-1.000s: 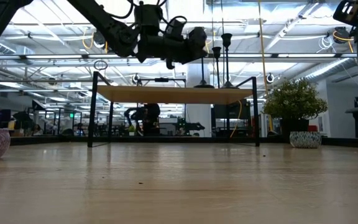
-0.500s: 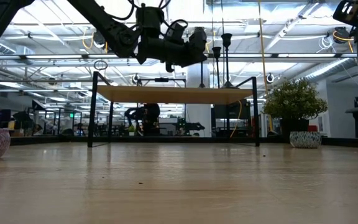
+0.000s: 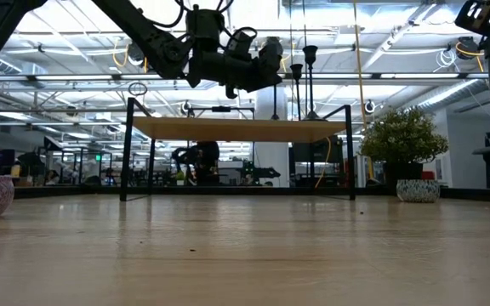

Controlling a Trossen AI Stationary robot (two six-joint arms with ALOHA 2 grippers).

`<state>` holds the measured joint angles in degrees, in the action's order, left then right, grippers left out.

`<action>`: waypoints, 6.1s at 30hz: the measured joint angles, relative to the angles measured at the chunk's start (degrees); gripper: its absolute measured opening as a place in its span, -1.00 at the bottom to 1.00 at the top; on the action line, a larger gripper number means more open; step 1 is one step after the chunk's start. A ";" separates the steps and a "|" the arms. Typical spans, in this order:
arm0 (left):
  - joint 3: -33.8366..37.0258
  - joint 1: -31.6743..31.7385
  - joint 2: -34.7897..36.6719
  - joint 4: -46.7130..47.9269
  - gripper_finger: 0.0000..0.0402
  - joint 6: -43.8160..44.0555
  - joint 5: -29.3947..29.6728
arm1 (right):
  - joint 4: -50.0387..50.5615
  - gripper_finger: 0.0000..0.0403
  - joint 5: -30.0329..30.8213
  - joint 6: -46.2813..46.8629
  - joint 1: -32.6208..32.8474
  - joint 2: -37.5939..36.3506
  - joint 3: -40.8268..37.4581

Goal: Pick & Place candle stick holders
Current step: Put the black candle holder on the shelf, then put the blue patterned scented candle on the shelf

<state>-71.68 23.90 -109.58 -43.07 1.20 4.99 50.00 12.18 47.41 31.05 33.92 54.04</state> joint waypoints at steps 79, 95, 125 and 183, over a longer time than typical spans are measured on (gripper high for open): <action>0.00 -17.11 41.16 68.33 0.59 6.76 7.98 | -1.41 -0.93 9.40 -21.30 -8.31 10.65 0.07; 16.18 -24.53 52.09 58.66 0.59 15.78 11.65 | 16.74 -0.24 -4.98 -24.08 -28.54 24.08 0.07; 22.62 -25.22 55.45 52.37 0.59 17.33 11.66 | 11.87 -0.22 -4.81 -9.38 -52.98 28.73 -10.10; 22.53 -24.99 55.45 52.73 0.59 17.40 11.60 | -9.05 -0.98 -7.79 -9.24 -64.08 27.61 -21.22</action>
<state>-49.15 -1.09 -54.13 9.66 18.60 16.59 40.94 4.38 38.17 -33.04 61.54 32.82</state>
